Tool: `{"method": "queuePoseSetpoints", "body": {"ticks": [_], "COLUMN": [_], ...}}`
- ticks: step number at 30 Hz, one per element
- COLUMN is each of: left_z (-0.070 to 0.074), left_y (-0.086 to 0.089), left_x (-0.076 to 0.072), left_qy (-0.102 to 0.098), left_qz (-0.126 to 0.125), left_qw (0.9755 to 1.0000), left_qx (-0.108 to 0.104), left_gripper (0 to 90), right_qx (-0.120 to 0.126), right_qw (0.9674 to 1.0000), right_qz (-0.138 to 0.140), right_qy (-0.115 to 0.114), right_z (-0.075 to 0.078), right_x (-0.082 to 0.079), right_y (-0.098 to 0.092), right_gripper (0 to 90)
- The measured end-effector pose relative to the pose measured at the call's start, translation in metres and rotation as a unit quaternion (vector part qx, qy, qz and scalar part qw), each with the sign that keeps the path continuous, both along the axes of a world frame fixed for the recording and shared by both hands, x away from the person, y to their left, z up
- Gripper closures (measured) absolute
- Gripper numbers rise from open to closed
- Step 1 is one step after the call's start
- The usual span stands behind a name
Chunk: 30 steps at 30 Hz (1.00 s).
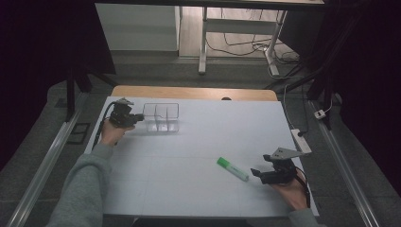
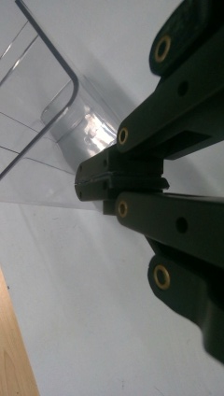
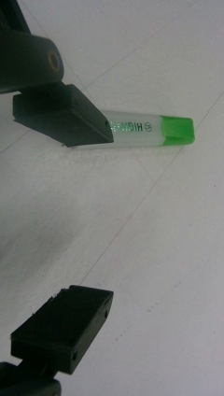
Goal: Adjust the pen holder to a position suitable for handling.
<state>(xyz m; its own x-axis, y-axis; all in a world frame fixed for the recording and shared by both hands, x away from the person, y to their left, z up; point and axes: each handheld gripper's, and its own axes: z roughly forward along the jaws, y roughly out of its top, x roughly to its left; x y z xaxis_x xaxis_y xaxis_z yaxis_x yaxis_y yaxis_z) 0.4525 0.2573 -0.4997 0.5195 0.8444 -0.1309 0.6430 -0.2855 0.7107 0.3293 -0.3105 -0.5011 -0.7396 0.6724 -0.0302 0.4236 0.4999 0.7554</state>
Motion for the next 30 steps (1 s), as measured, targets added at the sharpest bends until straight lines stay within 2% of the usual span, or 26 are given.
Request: {"method": "queuePoseSetpoints", "body": {"ticks": [8, 16, 30], "left_z": [0.001, 0.002, 0.004], "left_y": [-0.011, -0.029, -0.049], "left_x": [0.005, 0.010, 0.016], "left_qy": [-0.003, -0.004, -0.004], "left_qz": [-0.002, -0.018, -0.032], "left_qw": [1.0000, 0.9998, 0.9995], "left_qx": [-0.001, -0.003, -0.004], "left_gripper": [88.7, 88.7, 88.7], "right_qx": [-0.001, -0.001, 0.000], "right_qw": [1.0000, 1.0000, 1.0000], "right_qz": [0.001, 0.000, 0.001], "right_qy": [0.002, 0.004, 0.005], "right_z": [0.000, -0.001, -0.001], "right_x": [0.000, 0.000, 0.000], "right_y": [0.000, 0.000, -0.001], "right_gripper": [20.7, 20.7, 20.7]}}
